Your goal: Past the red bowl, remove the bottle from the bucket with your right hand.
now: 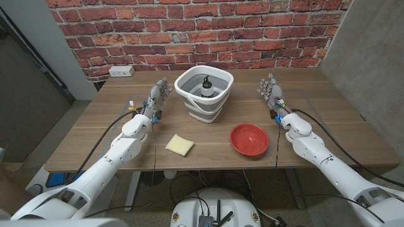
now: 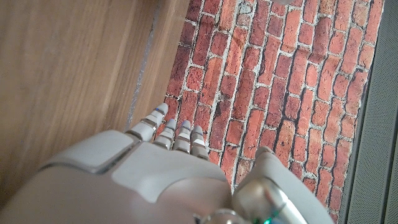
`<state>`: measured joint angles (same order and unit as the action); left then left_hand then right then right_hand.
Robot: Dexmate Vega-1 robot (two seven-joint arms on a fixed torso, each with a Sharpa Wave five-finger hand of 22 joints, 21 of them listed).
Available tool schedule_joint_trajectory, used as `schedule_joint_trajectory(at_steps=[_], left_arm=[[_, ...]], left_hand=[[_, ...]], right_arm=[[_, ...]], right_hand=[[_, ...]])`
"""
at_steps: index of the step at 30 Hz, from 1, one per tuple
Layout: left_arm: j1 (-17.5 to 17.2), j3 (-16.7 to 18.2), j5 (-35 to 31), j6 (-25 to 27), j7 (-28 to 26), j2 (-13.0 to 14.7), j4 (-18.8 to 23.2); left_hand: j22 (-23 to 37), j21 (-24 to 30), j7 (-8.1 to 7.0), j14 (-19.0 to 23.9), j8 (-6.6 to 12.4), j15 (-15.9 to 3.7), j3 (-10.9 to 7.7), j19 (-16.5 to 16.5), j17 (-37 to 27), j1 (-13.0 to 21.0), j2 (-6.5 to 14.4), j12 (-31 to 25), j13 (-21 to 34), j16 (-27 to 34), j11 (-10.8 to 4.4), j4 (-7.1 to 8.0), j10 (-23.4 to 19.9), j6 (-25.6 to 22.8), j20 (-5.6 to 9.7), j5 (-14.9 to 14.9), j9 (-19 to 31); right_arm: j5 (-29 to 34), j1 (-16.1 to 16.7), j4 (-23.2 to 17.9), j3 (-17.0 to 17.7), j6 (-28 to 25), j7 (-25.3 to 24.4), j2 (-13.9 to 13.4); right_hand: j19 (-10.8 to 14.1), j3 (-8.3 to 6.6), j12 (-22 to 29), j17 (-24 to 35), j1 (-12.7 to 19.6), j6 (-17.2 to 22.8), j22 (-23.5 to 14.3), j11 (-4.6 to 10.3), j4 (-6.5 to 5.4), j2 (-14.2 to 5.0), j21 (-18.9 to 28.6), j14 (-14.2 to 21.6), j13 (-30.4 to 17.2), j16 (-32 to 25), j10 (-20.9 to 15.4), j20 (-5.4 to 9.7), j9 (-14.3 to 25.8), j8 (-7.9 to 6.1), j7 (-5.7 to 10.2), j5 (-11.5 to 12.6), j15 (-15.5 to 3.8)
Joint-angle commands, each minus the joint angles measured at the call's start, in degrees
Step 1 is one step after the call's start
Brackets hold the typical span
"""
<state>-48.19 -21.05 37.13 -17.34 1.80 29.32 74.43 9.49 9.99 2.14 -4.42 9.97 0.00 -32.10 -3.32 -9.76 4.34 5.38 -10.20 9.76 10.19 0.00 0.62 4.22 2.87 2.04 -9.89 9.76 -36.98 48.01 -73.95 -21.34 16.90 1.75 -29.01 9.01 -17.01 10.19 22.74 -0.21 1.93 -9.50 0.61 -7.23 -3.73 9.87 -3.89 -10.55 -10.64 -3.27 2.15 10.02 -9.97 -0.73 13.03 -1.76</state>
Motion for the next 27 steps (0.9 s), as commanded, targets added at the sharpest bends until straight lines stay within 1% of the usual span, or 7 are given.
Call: schedule_joint_trajectory(at_steps=[1,3,8,16,20,27], left_arm=[[-1.03,0.56,-0.5,-0.63,-1.27,0.44,1.81],[-1.13,0.53,-0.48,-0.2,-1.22,0.75,2.28],[-0.73,0.47,-0.34,-0.29,-0.57,0.7,1.78],[-0.21,0.3,-0.73,-0.54,-0.26,0.73,1.12],[-0.18,0.27,-0.58,-0.21,0.11,0.97,1.21],[-0.12,0.08,-0.57,0.36,0.45,1.28,1.57]], left_hand=[[0.18,0.49,0.2,-0.34,0.35,-0.05,-0.28,-0.29,-0.23,-0.24,2.78,-0.51,0.15,0.23,0.0,-0.08,0.3,0.33,4.68,-0.29,0.07],[0.17,0.5,0.19,-0.21,0.38,-0.09,-0.27,-0.28,-0.23,-0.33,2.72,-0.54,0.14,0.26,-0.03,-0.07,0.21,0.25,4.7,-0.3,0.06],[0.17,0.52,0.23,-0.06,0.43,-0.12,-0.22,-0.25,-0.22,-0.53,2.62,-0.56,0.13,0.29,-0.04,-0.02,0.13,0.11,4.71,-0.3,0.06],[0.16,0.59,0.23,0.22,0.54,-0.13,-0.2,-0.31,-0.21,-0.82,2.56,-0.66,0.12,0.33,-0.07,0.07,-0.23,-0.23,4.66,-0.33,0.05],[0.15,0.66,0.31,0.63,0.62,-0.06,-0.22,-0.43,-0.2,-1.0,2.56,-0.75,0.11,0.42,-0.07,0.11,-0.58,-0.53,4.6,-0.36,0.05],[0.14,0.74,0.35,0.76,0.66,-0.08,-0.29,-0.62,-0.18,-1.17,2.63,-0.77,0.1,0.38,-0.07,0.16,-0.81,-0.8,4.47,-0.39,0.04]], right_arm=[[0.24,0.04,0.17,0.1,0.79,0.22,-0.18],[0.58,0.23,-0.13,0.12,0.86,-0.24,-0.32],[1.8,1.0,-1.37,0.32,1.42,-2.21,-0.63],[4.56,1.68,-5.11,0.3,0.32,-4.49,-2.91],[6.26,2.09,-7.23,0.27,-0.4,-6.12,-3.91],[10.07,3.05,-12.44,0.24,-3.06,-9.62,-6.42]], right_hand=[[0.13,-0.16,0.41,0.03,0.2,0.5,-0.15,0.06,-0.29,-1.21,0.24,-0.65,-0.08,-0.28,-0.34,0.29,0.12,-0.36,0.0,0.3,-0.01],[0.07,-0.1,0.42,-0.01,0.17,0.52,-0.15,0.06,-0.35,-1.19,0.25,-0.66,-0.07,-0.3,-0.35,0.34,0.12,-0.38,-0.03,0.34,-0.01],[-0.15,0.05,0.46,-0.12,0.12,0.51,-0.15,0.17,-0.51,-1.13,0.26,-0.75,-0.05,-0.31,-0.38,0.43,0.1,-0.41,-0.01,0.43,-0.1],[-0.21,0.21,0.51,-0.27,0.09,0.21,-0.14,0.24,-0.66,-1.07,0.34,-0.77,-0.03,-0.35,-0.46,0.53,0.09,-0.33,0.21,0.54,-0.15],[-0.23,0.33,0.52,-0.39,0.11,0.15,-0.14,0.16,-0.76,-1.02,0.4,-0.7,-0.02,-0.41,-0.44,0.56,0.07,-0.35,0.22,0.63,-0.26],[-0.07,0.48,0.56,-0.6,0.16,0.07,-0.13,0.03,-0.89,-0.98,0.55,-0.41,0.0,-0.55,-0.5,0.72,0.06,-0.37,0.26,0.76,-0.4]])
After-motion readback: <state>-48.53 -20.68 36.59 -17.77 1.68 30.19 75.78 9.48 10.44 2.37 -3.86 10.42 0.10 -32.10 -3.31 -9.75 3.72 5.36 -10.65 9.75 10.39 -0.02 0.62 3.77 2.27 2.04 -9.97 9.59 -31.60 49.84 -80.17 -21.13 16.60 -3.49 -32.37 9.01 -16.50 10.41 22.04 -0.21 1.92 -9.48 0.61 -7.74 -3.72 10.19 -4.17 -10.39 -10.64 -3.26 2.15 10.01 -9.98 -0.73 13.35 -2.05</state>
